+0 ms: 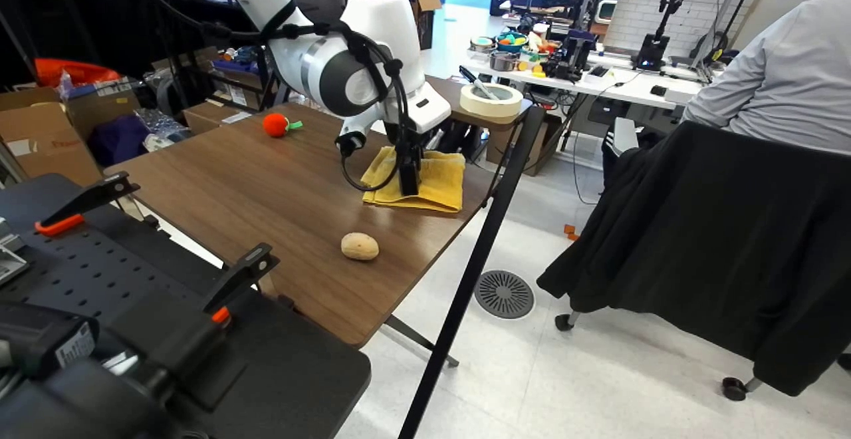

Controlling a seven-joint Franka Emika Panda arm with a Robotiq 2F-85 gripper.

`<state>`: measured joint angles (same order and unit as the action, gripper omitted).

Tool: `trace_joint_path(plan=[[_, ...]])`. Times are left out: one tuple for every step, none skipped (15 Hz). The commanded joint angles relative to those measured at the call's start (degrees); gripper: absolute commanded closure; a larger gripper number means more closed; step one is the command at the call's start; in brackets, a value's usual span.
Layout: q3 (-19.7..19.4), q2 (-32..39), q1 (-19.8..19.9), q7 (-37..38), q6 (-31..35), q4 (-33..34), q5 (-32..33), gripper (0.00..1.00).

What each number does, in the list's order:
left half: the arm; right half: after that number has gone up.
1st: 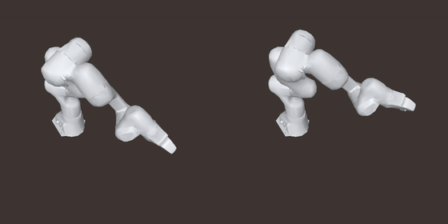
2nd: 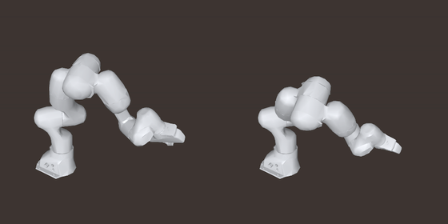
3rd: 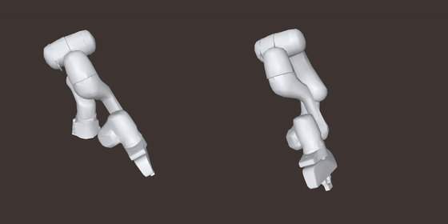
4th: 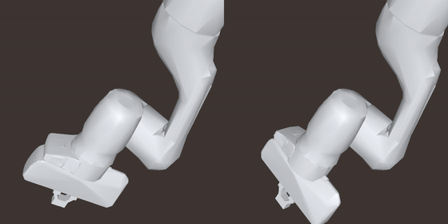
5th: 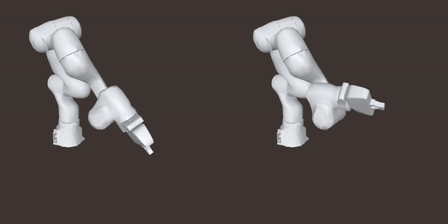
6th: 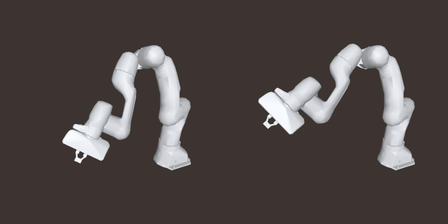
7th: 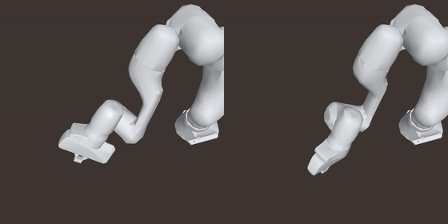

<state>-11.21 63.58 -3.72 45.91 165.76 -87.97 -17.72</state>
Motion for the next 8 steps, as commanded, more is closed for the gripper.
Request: trace_joint_path(plan=[[0.6, 3.0, 1.5, -6.6, -3.0, 4.0, 4.6, 0.00], [1.0, -3.8, -3.2, -7.2, 4.6, -10.4, 4.3, 0.00], [1.5, -4.2, -3.3, -9.3, 5.3, -11.3, 5.0, 0.00], [2.3, -5.4, -3.9, -11.5, 6.6, -13.9, 5.3, 0.00], [3.3, -6.8, -4.6, -13.6, 8.0, -16.8, 5.5, 0.00], [4.1, -8.2, -5.5, -15.7, 9.6, -19.9, 5.6, 0.00], [4.8, -9.7, -6.5, -17.8, 10.9, -23.0, 5.5, 0.00], [5.6, -11.1, -7.4, -19.9, 12.4, -26.0, 5.5, 0.00]])
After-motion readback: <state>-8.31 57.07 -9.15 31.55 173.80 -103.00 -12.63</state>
